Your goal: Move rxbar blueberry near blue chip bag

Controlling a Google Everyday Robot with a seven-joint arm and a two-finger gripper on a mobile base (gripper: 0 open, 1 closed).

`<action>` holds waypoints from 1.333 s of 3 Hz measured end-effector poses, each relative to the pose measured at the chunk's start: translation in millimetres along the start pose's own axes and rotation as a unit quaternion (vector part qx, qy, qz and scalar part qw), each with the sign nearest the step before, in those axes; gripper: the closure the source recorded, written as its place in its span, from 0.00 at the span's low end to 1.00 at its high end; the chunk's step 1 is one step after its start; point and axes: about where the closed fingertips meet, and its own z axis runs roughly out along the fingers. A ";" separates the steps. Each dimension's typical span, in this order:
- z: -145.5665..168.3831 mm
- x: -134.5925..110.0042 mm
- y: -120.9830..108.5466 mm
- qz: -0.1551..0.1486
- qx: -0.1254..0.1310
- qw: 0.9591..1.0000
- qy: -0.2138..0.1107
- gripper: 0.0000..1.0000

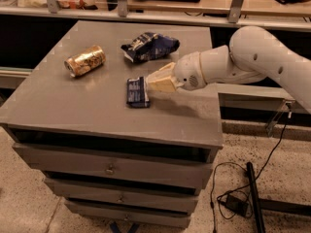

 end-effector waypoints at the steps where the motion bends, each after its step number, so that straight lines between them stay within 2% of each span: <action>1: 1.4 -30.3 19.0 -0.011 0.015 1.000 -0.026 0.17; 2: 9.4 -47.4 36.5 -0.014 0.045 0.998 -0.037 0.00; 4: 24.3 -32.9 36.4 -0.012 0.115 0.992 -0.040 0.00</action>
Offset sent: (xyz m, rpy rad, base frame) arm -0.0359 0.0456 0.0492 0.0731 -0.1009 -0.1243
